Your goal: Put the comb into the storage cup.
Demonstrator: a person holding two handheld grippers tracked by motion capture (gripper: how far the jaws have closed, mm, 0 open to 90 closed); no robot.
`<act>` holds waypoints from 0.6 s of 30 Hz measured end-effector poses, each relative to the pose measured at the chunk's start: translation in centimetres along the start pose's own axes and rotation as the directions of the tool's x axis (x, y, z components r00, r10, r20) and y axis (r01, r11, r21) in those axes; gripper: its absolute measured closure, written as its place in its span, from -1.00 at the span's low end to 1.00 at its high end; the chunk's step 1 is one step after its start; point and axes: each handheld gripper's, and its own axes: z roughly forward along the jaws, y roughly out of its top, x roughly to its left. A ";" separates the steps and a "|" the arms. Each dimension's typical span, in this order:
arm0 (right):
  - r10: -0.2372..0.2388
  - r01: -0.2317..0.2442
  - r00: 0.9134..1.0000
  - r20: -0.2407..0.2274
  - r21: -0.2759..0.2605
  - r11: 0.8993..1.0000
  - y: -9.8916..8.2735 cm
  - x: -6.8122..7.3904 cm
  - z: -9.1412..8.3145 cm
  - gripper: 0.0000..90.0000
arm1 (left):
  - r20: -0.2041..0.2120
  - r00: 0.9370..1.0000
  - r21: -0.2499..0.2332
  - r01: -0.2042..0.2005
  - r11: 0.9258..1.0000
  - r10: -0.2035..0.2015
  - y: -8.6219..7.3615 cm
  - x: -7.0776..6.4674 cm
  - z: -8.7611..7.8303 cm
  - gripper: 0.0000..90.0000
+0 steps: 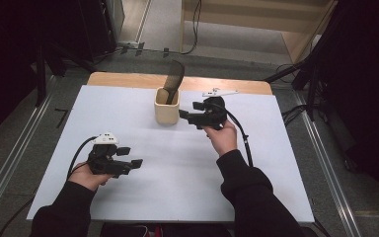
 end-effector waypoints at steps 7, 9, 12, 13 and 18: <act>-0.020 0.021 0.999 -0.026 0.021 1.000 -1.3 0.2 -0.3 -0.42 | 0.002 1.000 0.004 -0.004 1.000 0.004 0.0 0.2 0.0 -0.37; -0.026 0.026 0.999 -0.023 0.024 0.999 -1.6 0.4 -0.4 -0.42 | 0.002 1.000 0.000 -0.002 1.000 0.002 0.1 0.3 0.0 -0.37; -0.037 0.038 0.999 -0.033 0.030 0.999 -2.1 0.6 -0.4 -0.45 | 0.004 1.000 -0.001 -0.002 1.000 0.002 0.1 0.3 -0.1 -0.37; -0.040 0.041 0.999 -0.033 0.026 0.999 -2.2 0.7 -0.5 -0.46 | 0.005 1.000 -0.002 -0.003 1.000 0.003 0.1 0.3 -0.1 -0.37; -0.039 0.041 0.998 -0.048 0.032 0.999 -3.0 0.7 -0.8 -0.45 | 0.008 1.000 0.001 -0.009 1.000 0.009 0.1 0.4 -0.1 -0.37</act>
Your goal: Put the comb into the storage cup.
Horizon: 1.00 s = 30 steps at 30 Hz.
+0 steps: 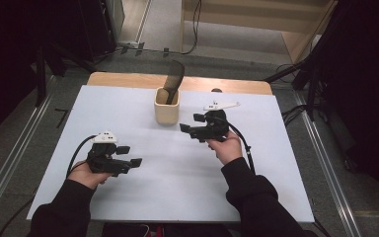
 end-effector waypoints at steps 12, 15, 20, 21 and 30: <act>0.003 -0.003 1.000 -0.023 -0.011 1.000 -1.5 0.2 -2.1 -0.46 | 0.007 1.000 0.002 -0.009 1.000 0.009 0.1 -0.2 0.2 -0.37; 0.000 -0.001 1.000 -0.030 -0.016 1.000 -1.9 0.4 -2.6 -0.46 | 0.010 1.000 0.003 -0.011 1.000 0.011 0.1 -0.2 0.1 -0.37; -0.007 0.006 0.999 -0.038 -0.014 1.000 -2.4 0.7 -3.1 -0.47 | 0.013 1.000 0.002 -0.012 1.000 0.012 0.1 -0.3 0.2 -0.37; -0.005 0.005 0.999 -0.038 -0.012 1.000 -2.6 0.7 -3.1 -0.47 | 0.013 1.000 0.001 -0.011 1.000 0.011 0.1 -0.3 0.2 -0.37; -0.015 0.016 0.998 -0.058 0.002 1.000 -3.9 1.3 -3.7 -0.49 | 0.020 1.000 -0.001 -0.017 1.000 0.017 0.2 -0.5 0.1 -0.37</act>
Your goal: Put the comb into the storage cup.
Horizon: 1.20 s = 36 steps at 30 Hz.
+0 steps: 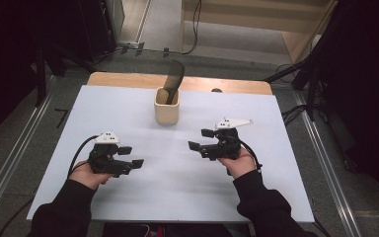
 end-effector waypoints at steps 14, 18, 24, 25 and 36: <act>0.008 -0.008 1.000 -0.001 0.003 1.000 -1.4 0.2 -1.8 -0.51 | 0.009 1.000 -0.001 -0.006 1.000 0.006 0.1 -0.3 0.0 -0.37; 0.012 -0.012 1.000 -0.003 0.011 1.000 -2.1 -0.1 -2.5 -0.51 | 0.014 1.000 0.000 -0.006 1.000 0.006 0.1 -0.3 0.0 -0.37; 0.017 -0.017 1.000 0.001 0.019 1.000 -3.0 -0.4 -3.4 -0.51 | 0.017 1.000 0.002 -0.007 1.000 0.007 0.1 -0.4 0.0 -0.37; 0.015 -0.015 1.000 0.003 0.021 1.000 -3.2 -0.5 -3.5 -0.51 | 0.017 1.000 0.002 -0.008 1.000 0.008 0.1 -0.4 0.0 -0.37; 0.023 -0.023 1.000 0.019 0.022 0.999 -4.7 -0.9 -5.0 -0.51 | 0.027 1.000 0.004 -0.013 1.000 0.013 -0.1 -0.7 -0.1 -0.37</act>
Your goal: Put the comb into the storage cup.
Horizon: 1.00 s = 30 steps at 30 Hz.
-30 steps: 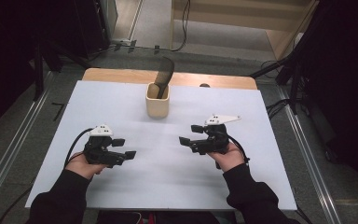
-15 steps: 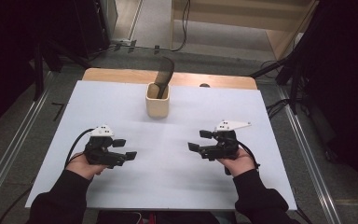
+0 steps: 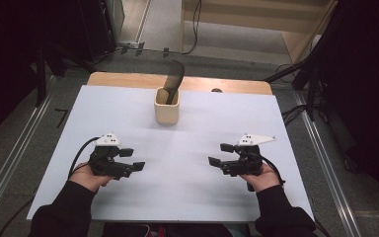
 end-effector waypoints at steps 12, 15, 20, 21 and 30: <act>0.003 -0.003 1.000 0.028 0.014 1.000 -1.4 -0.7 -1.2 -0.51 | 0.011 1.000 -0.001 -0.003 1.000 0.003 -0.6 -0.3 -0.5 -0.37; 0.007 -0.008 0.999 0.034 0.011 1.000 -1.6 -0.8 -1.4 -0.52 | 0.014 1.000 -0.001 -0.006 1.000 0.006 -0.7 -0.4 -0.6 -0.37; 0.013 -0.014 0.999 0.046 0.024 1.000 -2.1 -1.2 -1.8 -0.52 | 0.013 1.000 -0.001 -0.004 1.000 0.004 -0.8 -0.4 -0.7 -0.37; 0.013 -0.014 0.999 0.045 0.026 1.000 -2.2 -1.3 -1.9 -0.52 | 0.014 1.000 0.001 -0.005 1.000 0.005 -0.9 -0.4 -0.7 -0.37; 0.021 -0.022 0.998 0.060 0.023 0.999 -2.5 -1.7 -2.4 -0.52 | 0.017 1.000 0.001 -0.008 1.000 0.008 -1.0 -0.4 -0.8 -0.37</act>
